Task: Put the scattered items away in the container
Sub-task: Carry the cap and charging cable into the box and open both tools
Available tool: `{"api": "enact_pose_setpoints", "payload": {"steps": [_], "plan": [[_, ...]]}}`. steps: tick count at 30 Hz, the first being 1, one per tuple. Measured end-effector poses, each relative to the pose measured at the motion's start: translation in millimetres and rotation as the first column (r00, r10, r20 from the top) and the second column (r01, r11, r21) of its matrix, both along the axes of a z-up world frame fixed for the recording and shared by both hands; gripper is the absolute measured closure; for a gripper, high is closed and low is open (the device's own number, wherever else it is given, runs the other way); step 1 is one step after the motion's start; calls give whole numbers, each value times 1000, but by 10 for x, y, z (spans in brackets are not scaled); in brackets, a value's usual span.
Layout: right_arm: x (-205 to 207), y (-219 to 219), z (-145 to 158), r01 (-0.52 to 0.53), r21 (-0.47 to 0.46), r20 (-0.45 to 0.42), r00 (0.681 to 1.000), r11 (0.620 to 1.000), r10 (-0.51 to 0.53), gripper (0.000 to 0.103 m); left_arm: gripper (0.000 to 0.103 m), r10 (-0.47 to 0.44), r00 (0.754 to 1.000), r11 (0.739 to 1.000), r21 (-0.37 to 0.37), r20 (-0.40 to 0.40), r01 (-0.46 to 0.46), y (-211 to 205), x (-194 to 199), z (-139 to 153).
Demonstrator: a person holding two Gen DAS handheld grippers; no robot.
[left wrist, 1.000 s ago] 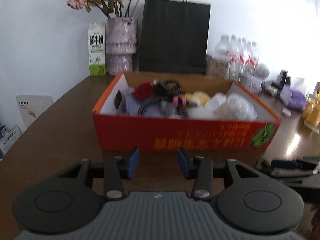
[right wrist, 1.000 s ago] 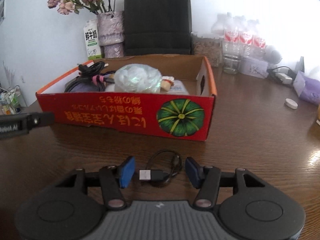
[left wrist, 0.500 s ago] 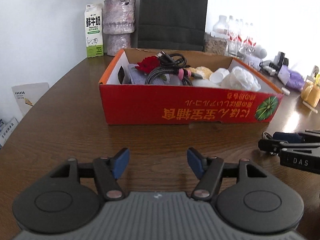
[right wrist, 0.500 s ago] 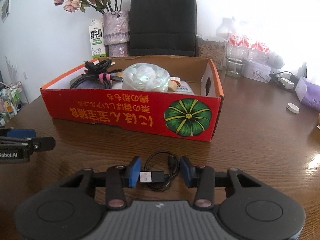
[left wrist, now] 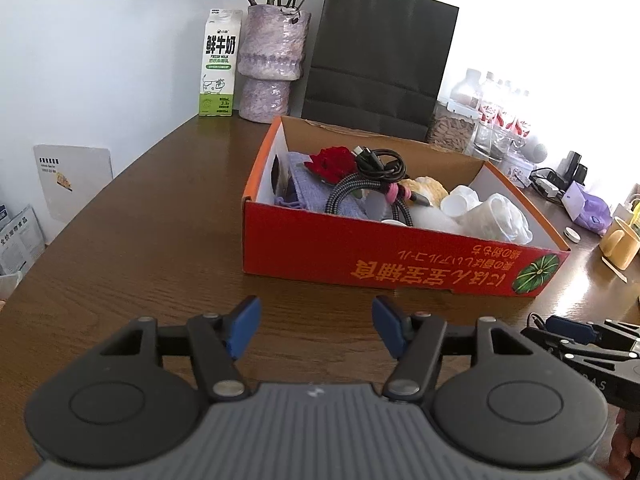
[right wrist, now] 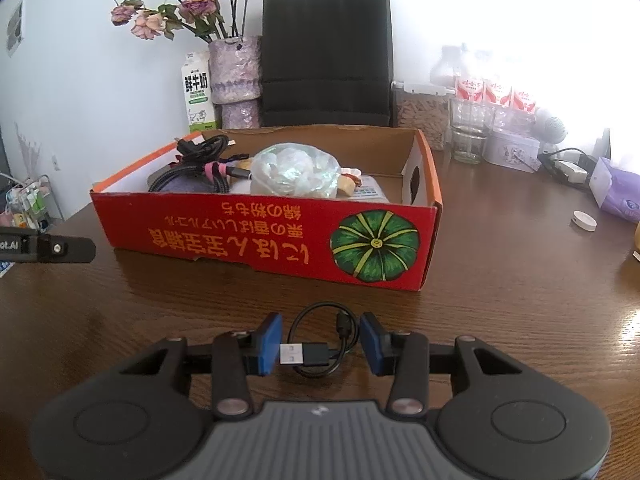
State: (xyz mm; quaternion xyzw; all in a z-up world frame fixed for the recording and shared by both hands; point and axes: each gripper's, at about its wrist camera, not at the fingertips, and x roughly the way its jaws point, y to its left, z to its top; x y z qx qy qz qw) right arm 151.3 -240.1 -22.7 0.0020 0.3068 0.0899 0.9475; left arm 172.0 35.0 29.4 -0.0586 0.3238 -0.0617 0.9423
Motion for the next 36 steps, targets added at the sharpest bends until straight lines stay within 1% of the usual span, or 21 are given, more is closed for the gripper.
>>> {"api": "enact_pose_setpoints", "payload": {"steps": [3,6,9,11,13,16,22,23,24,25,26,28,30,33,36], "plan": [[-36,6,120,-3,12,44,999,1000,3,62,41,-9,1000,1000,3,21,9,-46,-18,54],[9,6,366,3,21,122,992,1000,-5,62,41,-17,998,1000,4,53,17,-124,-3,147],[184,30,660,14,29,213,977,999,-20,61,41,-30,996,1000,3,87,30,-232,29,249],[366,68,789,26,22,249,968,999,-31,61,41,-37,993,999,1,110,37,-306,59,309],[576,107,855,35,7,258,966,999,-35,61,41,-37,990,999,0,135,37,-378,116,371],[849,143,823,59,3,232,971,998,-59,61,41,-17,986,1000,-1,164,17,-459,235,453],[1053,140,608,90,16,192,977,996,-91,60,41,-3,982,1000,17,188,0,-564,436,444],[1059,129,575,91,20,189,978,996,-93,53,40,2,982,1000,22,189,-6,-575,467,426],[1067,109,551,89,30,187,978,996,-93,45,40,12,982,999,28,190,-18,-586,498,401],[1062,85,533,87,44,191,977,995,-94,24,37,21,981,999,32,193,-27,-588,505,375],[1051,68,523,85,55,199,975,995,-94,7,33,33,980,999,36,194,-40,-585,524,349],[1018,56,536,79,57,214,973,995,-90,0,29,49,979,997,43,197,-59,-569,550,308],[966,65,565,75,47,232,969,996,-84,0,26,54,979,997,50,196,-65,-568,565,292],[894,78,631,65,50,246,966,997,-75,0,18,58,976,996,55,210,-71,-569,546,307],[799,96,721,72,47,261,962,996,-82,0,7,78,967,992,76,242,-99,-576,491,359]]}}
